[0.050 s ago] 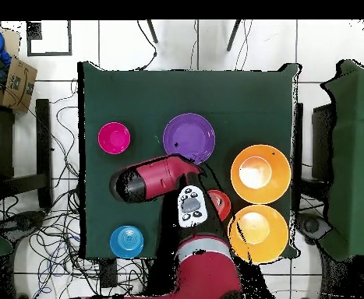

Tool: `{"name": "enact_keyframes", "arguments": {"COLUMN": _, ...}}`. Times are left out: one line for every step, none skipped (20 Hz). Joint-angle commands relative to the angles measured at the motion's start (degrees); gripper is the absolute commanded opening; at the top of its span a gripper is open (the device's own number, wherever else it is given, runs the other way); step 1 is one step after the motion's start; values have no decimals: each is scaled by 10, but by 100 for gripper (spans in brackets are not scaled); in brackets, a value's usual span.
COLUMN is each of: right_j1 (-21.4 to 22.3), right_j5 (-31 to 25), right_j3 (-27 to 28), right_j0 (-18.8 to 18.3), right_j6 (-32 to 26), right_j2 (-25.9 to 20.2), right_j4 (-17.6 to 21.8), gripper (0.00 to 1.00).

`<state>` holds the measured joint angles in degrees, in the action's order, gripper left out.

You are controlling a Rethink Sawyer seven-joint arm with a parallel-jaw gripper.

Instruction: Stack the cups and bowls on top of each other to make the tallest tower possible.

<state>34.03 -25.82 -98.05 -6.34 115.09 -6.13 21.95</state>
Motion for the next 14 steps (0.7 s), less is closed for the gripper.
{"name": "enact_keyframes", "arguments": {"right_j1": -39, "right_j5": 20, "right_j3": 64, "right_j0": 27, "right_j6": 113, "right_j2": 13, "right_j4": -35, "gripper": 100}}
{"name": "enact_keyframes", "arguments": {"right_j1": -37, "right_j5": 16, "right_j3": 68, "right_j0": 32, "right_j6": 116, "right_j2": 17, "right_j4": -39, "gripper": 100}}
{"name": "enact_keyframes", "arguments": {"right_j1": -35, "right_j5": 12, "right_j3": 71, "right_j0": 34, "right_j6": 116, "right_j2": 19, "right_j4": -43, "gripper": 100}}
{"name": "enact_keyframes", "arguments": {"right_j1": -34, "right_j5": 19, "right_j3": 70, "right_j0": 39, "right_j6": 122, "right_j2": 24, "right_j4": -48, "gripper": 100}}
{"name": "enact_keyframes", "arguments": {"right_j1": -34, "right_j5": 27, "right_j3": 69, "right_j0": 43, "right_j6": 129, "right_j2": 29, "right_j4": -53, "gripper": 100}}
{"name": "enact_keyframes", "arguments": {"right_j1": -33, "right_j5": 34, "right_j3": 68, "right_j0": 47, "right_j6": 136, "right_j2": 34, "right_j4": -58, "gripper": 100}}
{"name": "enact_keyframes", "arguments": {"right_j1": -33, "right_j5": 43, "right_j3": 66, "right_j0": 50, "right_j6": 140, "right_j2": 38, "right_j4": -62, "gripper": 100}}
{"name": "enact_keyframes", "arguments": {"right_j1": -33, "right_j5": 47, "right_j3": 63, "right_j0": 53, "right_j6": 141, "right_j2": 40, "right_j4": -66, "gripper": 100}}
{"name": "enact_keyframes", "arguments": {"right_j1": -34, "right_j5": 49, "right_j3": 62, "right_j0": 55, "right_j6": 140, "right_j2": 42, "right_j4": -68, "gripper": 100}}
{"name": "enact_keyframes", "arguments": {"right_j1": -33, "right_j5": 49, "right_j3": 62, "right_j0": 58, "right_j6": 139, "right_j2": 46, "right_j4": -71, "gripper": 100}}
{"name": "enact_keyframes", "arguments": {"right_j1": -35, "right_j5": 52, "right_j3": 62, "right_j0": 60, "right_j6": 139, "right_j2": 47, "right_j4": -73, "gripper": 100}}
{"name": "enact_keyframes", "arguments": {"right_j1": -36, "right_j5": 56, "right_j3": 61, "right_j0": 62, "right_j6": 138, "right_j2": 49, "right_j4": -75, "gripper": 100}}
{"name": "enact_keyframes", "arguments": {"right_j1": -38, "right_j5": 61, "right_j3": 60, "right_j0": 62, "right_j6": 137, "right_j2": 50, "right_j4": -77, "gripper": 100}}
{"name": "enact_keyframes", "arguments": {"right_j1": -40, "right_j5": 64, "right_j3": 59, "right_j0": 62, "right_j6": 134, "right_j2": 50, "right_j4": -78, "gripper": 100}}
